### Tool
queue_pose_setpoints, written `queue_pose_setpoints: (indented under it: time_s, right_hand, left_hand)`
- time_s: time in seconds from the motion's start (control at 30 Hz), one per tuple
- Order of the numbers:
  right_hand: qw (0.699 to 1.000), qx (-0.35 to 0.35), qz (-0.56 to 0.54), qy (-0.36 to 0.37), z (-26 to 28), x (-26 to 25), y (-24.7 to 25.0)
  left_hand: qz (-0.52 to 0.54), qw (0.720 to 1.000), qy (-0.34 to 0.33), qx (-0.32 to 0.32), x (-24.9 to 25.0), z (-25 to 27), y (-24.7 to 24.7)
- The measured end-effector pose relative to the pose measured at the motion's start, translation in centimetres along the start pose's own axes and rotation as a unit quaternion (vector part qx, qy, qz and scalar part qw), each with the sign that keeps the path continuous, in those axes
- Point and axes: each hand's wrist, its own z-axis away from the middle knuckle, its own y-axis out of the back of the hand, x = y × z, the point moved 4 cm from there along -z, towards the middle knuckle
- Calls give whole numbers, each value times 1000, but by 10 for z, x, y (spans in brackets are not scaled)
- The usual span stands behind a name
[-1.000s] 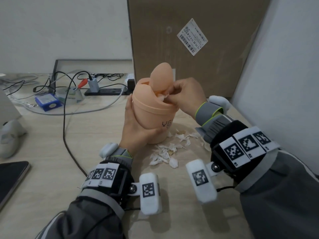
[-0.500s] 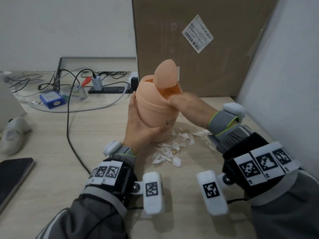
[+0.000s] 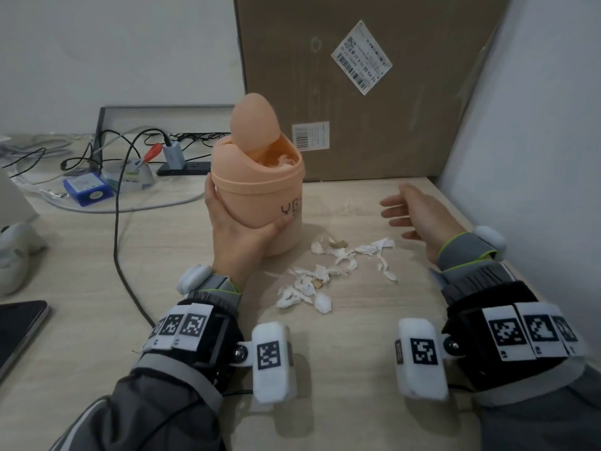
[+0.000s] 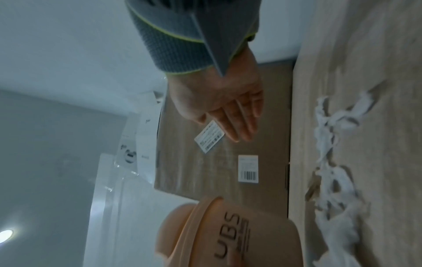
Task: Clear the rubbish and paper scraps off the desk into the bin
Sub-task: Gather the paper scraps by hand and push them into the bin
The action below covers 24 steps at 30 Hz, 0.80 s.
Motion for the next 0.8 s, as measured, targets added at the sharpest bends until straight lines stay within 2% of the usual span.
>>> queue_pose_setpoints:
  time_s: [0.17,0.43,0.53,0.63,0.7,0.8]
  right_hand:
    - [995,-42,4,-89,-6,28,-7]
    - [978,-196,-18,-67,11,25,-36]
    - [982,-170,-22,-78,12,22,-23]
    - [981,-145,44,-118,13,28,-6]
    - [975,-155,80,-140,16,33,-4]
    - [971,-189,64,-131,21,33,-15]
  left_hand:
    - [3,1000,15,20,-4,-2,3]
    - [-8,1000,17,16,-4,-1,2]
    - [-6,1000,15,20,-4,-2,3]
    - [1,1000,16,23,-2,-1,4]
    - [8,1000,13,25,-1,-1,4]
    - [19,999,14,32,-1,0,4]
